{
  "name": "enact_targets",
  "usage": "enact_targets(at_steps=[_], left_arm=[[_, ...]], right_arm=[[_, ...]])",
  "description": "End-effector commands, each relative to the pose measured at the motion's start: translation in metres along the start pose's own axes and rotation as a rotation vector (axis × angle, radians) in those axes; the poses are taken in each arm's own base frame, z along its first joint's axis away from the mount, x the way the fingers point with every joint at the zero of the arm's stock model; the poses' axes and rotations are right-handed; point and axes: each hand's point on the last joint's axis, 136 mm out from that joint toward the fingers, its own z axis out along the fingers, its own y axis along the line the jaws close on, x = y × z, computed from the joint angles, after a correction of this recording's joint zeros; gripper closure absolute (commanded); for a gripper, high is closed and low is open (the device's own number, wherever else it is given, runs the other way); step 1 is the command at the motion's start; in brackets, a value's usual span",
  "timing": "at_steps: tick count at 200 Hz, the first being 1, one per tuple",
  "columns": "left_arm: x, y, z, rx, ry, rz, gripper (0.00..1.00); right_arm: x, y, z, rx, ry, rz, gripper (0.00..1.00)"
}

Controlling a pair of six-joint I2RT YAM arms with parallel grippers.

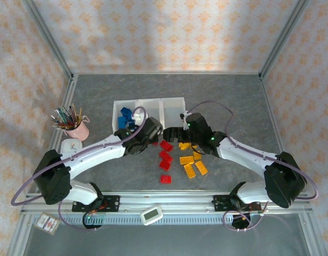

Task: Sort the legos into containers by color
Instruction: Place the lego in the container.

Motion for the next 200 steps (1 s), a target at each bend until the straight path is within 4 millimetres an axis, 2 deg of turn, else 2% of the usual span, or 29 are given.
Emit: enact_targets(at_steps=[1,34,62,93,95,102,127,149,173,200], left_arm=[[-0.039,0.005,0.012,-0.084,-0.086,0.077,0.78],[-0.073,-0.002,0.046,-0.142,-0.095,0.103,0.78],[-0.090,-0.001,0.080,-0.199,-0.088,0.110,0.78],[-0.101,-0.001,0.114,-0.191,-0.072,0.095,0.77],[-0.096,0.001,0.122,-0.199,-0.056,0.100,0.77],[-0.094,0.002,0.134,-0.202,-0.039,0.095,0.78],[-0.095,0.005,0.157,-0.226,-0.011,0.102,0.73],[-0.094,0.004,0.163,-0.240,0.011,0.119,0.63],[-0.095,0.002,0.159,-0.227,0.011,0.125,0.53],[-0.095,0.007,0.146,-0.237,0.021,0.122,0.49]], right_arm=[[-0.021,-0.010,0.006,0.014,-0.045,0.061,0.00],[-0.037,-0.021,0.007,0.011,-0.090,0.101,0.00],[-0.043,-0.022,0.010,0.017,-0.102,0.077,0.00],[-0.046,-0.020,0.015,-0.003,-0.102,0.054,0.00],[-0.046,-0.020,0.016,-0.004,-0.103,0.053,0.00],[-0.047,-0.020,0.016,-0.003,-0.104,0.049,0.00],[-0.050,-0.022,0.020,0.010,-0.102,0.038,0.00],[-0.052,-0.022,0.019,0.015,-0.102,0.030,0.00],[-0.053,-0.022,0.017,0.019,-0.105,0.021,0.00],[-0.055,-0.017,0.012,0.005,-0.101,0.008,0.00]])
